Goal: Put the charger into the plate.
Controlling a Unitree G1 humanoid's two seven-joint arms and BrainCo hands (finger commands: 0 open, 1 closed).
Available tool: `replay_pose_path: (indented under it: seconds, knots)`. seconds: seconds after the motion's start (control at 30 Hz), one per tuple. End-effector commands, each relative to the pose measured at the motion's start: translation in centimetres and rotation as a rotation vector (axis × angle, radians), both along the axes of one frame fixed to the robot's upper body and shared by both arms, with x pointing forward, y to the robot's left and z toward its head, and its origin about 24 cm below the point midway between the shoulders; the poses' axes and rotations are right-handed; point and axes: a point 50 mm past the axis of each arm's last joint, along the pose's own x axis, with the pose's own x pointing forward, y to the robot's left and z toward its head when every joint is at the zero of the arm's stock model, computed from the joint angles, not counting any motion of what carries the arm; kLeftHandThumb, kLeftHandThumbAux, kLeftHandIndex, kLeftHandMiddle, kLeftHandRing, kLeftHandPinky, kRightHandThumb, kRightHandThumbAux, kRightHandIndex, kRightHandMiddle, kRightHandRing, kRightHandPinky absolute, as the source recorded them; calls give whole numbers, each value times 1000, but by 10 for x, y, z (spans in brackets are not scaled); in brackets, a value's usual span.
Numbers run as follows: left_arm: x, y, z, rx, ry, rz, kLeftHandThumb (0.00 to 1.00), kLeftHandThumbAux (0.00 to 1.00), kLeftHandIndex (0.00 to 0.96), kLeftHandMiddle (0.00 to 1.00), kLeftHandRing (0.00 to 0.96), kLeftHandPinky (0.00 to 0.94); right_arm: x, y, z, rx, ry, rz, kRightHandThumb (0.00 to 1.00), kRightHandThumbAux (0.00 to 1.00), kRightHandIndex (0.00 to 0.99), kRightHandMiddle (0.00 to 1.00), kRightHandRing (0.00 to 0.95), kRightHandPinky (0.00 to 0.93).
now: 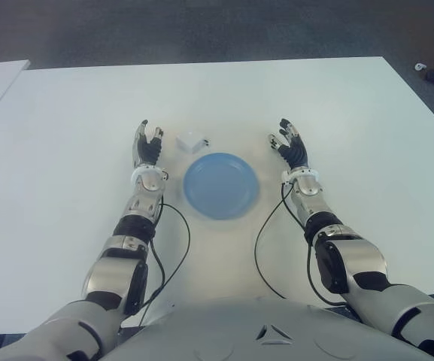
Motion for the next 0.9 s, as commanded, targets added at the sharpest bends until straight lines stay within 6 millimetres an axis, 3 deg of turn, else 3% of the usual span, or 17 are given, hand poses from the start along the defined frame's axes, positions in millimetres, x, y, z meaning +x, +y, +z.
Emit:
replay_pose_path:
  seconds: [0.03, 0.3, 0.9]
  knots:
    - [13, -11, 7, 100, 17, -44, 404, 194, 0, 0, 0, 1, -30, 1, -41, 2, 205, 5, 96, 679, 0, 36, 42, 81]
    - [15, -17, 5, 213, 14, -133, 339, 168, 0, 0, 0, 0, -30, 3, -41, 3, 207, 18, 92, 666, 0, 34, 40, 77]
    - [20, -31, -3, 657, 44, -333, 202, 181, 0, 0, 0, 0, -31, 7, -41, 22, 201, 41, 83, 659, 0, 79, 85, 119]
